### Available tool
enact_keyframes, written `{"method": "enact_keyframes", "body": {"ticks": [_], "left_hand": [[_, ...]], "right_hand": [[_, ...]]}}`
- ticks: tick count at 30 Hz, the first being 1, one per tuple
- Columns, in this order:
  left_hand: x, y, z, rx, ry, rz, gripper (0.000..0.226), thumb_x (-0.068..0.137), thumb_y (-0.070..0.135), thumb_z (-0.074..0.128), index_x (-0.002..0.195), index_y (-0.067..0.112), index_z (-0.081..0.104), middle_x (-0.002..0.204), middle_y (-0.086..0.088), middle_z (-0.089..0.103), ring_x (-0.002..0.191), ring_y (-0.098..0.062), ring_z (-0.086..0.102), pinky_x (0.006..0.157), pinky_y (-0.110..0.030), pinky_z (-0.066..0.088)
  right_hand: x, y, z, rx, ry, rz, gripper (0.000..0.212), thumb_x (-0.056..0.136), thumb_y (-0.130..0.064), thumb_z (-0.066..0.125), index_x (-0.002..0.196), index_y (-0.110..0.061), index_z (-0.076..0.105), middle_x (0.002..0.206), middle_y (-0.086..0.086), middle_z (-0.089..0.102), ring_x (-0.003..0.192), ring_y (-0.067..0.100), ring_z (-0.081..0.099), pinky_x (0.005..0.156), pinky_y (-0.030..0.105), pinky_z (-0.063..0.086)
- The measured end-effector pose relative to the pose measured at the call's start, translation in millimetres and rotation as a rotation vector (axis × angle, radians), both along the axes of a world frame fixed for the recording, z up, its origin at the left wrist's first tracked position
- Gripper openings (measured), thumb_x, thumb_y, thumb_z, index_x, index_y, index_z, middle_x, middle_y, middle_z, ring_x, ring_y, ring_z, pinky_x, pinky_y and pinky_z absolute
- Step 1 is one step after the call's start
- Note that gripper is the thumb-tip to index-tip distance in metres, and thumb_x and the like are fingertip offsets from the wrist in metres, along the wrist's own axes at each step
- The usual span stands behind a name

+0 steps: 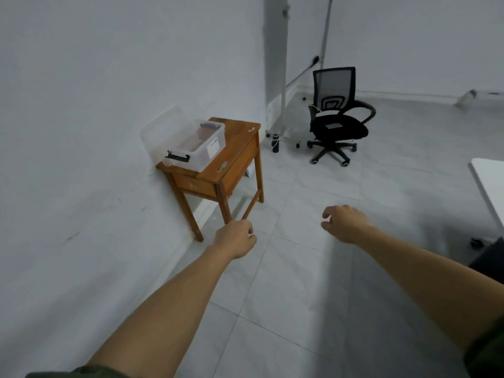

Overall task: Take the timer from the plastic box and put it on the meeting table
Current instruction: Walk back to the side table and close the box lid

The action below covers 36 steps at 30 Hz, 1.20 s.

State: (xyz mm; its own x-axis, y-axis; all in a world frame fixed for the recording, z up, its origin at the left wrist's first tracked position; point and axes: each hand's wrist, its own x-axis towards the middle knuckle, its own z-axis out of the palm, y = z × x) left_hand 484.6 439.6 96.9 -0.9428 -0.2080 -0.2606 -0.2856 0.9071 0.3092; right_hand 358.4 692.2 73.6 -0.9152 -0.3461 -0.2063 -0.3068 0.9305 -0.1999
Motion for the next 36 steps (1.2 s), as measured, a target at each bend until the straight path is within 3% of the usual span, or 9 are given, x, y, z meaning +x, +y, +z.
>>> {"method": "enact_keyframes", "body": {"ticks": [5,14,19,22,25,32,36], "left_hand": [[-96,-31,-7,0.017,-0.024,0.035,0.027,0.093,0.036,0.052,0.108,0.018,0.064,0.105,-0.004,0.07,0.089,-0.023,0.069,0.083,-0.041,0.057],[-293,-117,-7,0.004,0.014,0.021,0.028,0.094,0.034,0.052,0.113,0.016,0.065,0.108,-0.003,0.069,0.098,-0.02,0.064,0.087,-0.037,0.055],[-380,-157,9,0.019,0.044,0.022,0.023,0.096,0.032,0.053,0.104,0.015,0.066,0.1,-0.004,0.07,0.089,-0.018,0.066,0.073,-0.026,0.047],[-413,-172,4,0.038,0.034,0.048,0.024,0.095,0.033,0.053,0.107,0.016,0.065,0.101,-0.002,0.07,0.093,-0.018,0.066,0.079,-0.029,0.052],[-456,-201,-6,0.05,0.035,0.118,0.025,0.094,0.034,0.053,0.108,0.016,0.065,0.103,-0.002,0.07,0.096,-0.02,0.066,0.085,-0.034,0.053],[-541,-260,-27,0.02,0.049,0.41,0.024,0.097,0.033,0.049,0.108,0.017,0.064,0.106,-0.001,0.068,0.103,-0.018,0.065,0.092,-0.028,0.05],[-558,-282,-25,0.033,0.101,0.575,0.03,0.097,0.035,0.047,0.116,0.017,0.061,0.11,0.0,0.063,0.099,-0.016,0.059,0.091,-0.027,0.047]], "right_hand": [[-95,-42,-8,0.014,-0.002,0.072,0.036,0.09,-0.042,0.051,0.122,-0.026,0.058,0.114,-0.001,0.068,0.105,0.025,0.061,0.084,0.035,0.048],[-292,-123,-1,0.043,0.04,0.091,0.037,0.091,-0.041,0.051,0.124,-0.025,0.058,0.114,-0.001,0.067,0.102,0.023,0.061,0.08,0.035,0.048],[-379,-175,22,0.016,0.066,0.146,0.035,0.091,-0.042,0.051,0.121,-0.025,0.059,0.111,-0.001,0.068,0.098,0.022,0.062,0.082,0.037,0.051],[-419,-202,18,0.02,0.042,0.179,0.036,0.091,-0.041,0.051,0.122,-0.025,0.058,0.113,-0.001,0.067,0.1,0.022,0.062,0.082,0.035,0.05],[-476,-245,9,0.033,0.018,0.263,0.035,0.091,-0.042,0.051,0.12,-0.025,0.059,0.112,-0.001,0.067,0.1,0.02,0.062,0.081,0.034,0.051],[-605,-347,-2,0.045,-0.012,0.526,0.025,0.091,-0.037,0.05,0.102,-0.019,0.064,0.097,-0.001,0.069,0.083,0.016,0.063,0.075,0.032,0.056],[-670,-398,6,0.039,0.022,0.631,0.023,0.093,-0.034,0.051,0.1,-0.015,0.063,0.092,0.001,0.067,0.078,0.015,0.061,0.067,0.026,0.05]]}}
